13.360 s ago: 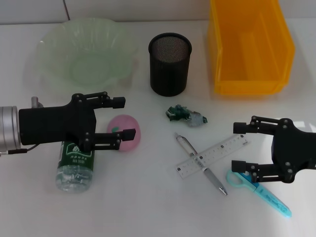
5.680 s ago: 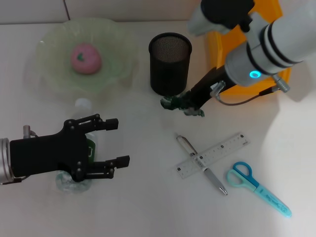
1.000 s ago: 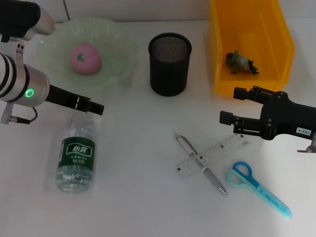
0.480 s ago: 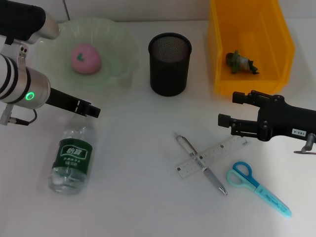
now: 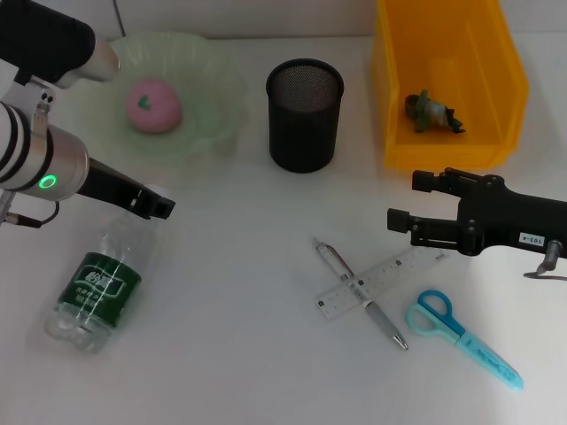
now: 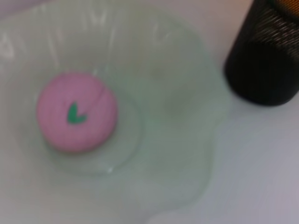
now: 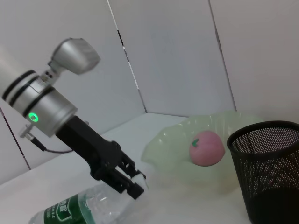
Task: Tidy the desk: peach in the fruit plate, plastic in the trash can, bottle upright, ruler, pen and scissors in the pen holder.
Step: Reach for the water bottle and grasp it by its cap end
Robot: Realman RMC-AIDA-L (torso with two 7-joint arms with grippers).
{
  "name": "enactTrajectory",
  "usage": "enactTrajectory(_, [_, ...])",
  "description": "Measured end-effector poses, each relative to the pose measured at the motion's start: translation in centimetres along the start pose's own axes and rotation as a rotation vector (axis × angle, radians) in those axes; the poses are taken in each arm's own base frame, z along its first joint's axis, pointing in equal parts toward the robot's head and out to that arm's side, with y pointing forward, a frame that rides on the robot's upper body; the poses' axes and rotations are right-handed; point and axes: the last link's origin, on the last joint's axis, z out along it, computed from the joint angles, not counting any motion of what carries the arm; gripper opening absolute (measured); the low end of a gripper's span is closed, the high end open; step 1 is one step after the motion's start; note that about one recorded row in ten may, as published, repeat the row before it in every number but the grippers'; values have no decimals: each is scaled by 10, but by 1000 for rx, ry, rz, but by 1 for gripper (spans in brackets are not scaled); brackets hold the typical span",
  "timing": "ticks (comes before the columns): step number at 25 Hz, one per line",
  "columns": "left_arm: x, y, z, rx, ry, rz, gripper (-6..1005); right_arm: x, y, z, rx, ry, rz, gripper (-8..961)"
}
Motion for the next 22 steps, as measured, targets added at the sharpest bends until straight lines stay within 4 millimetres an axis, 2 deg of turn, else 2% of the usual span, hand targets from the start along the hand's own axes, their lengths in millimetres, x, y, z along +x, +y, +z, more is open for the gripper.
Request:
enactTrajectory(2, [0, 1, -6, -9, 21, 16, 462, 0, 0, 0, -1, 0, 3, 844])
enactTrajectory(4, [1, 1, -24, -47, 92, 49, 461, -1, 0, -1, -3, 1, 6, 844])
enactTrajectory(5, [-1, 0, -40, -83, 165, 83, 461, -1, 0, -1, -4, 1, 8, 844])
enactTrajectory(6, [-1, 0, -40, -83, 165, 83, 461, -2, 0, -1, -5, 1, 10, 844])
enactTrajectory(9, [-13, -8, -61, -154, 297, 140, 461, -4, -1, -1, -6, 1, 19, 844])
enactTrajectory(10, [-25, -15, -70, -187, 383, 175, 460, -4, -1, -1, -7, 1, 21, 844])
enactTrajectory(12, [-28, -16, -72, -201, 405, 185, 459, -5, -1, -1, -7, 1, 20, 844])
enactTrajectory(14, [-41, -22, -77, -241, 485, 194, 457, -6, -1, -1, -8, 0, 19, 843])
enactTrajectory(17, [-58, -33, -81, -281, 561, 169, 393, -9, -2, 0, -9, -1, 22, 843])
enactTrajectory(22, [-66, -39, -84, -305, 593, 132, 255, -13, -1, 1, -24, -1, 14, 843])
